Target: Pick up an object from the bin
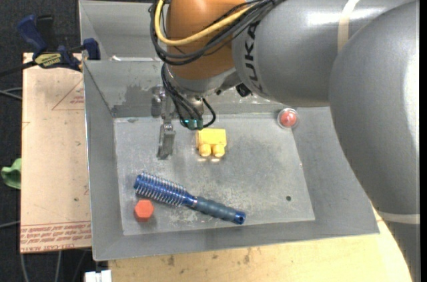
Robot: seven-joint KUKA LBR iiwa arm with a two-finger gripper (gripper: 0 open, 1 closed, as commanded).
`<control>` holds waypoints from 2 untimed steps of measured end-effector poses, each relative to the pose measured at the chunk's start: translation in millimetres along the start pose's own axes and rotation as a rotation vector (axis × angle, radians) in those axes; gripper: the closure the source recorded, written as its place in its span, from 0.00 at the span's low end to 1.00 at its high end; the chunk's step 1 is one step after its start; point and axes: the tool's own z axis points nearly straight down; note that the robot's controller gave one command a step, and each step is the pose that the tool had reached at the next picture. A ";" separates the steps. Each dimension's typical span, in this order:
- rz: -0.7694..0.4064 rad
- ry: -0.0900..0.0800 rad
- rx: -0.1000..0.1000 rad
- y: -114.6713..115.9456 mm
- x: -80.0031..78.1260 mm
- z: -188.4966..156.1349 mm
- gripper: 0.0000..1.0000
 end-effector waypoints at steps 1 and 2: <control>0.059 0.004 0.001 26.3 93.2 64.7 0.00; -0.086 -0.003 0.002 -17.8 105.4 127.4 0.00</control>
Offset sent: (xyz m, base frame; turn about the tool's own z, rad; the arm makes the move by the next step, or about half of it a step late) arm -0.0887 0.0233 -0.0599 0.0664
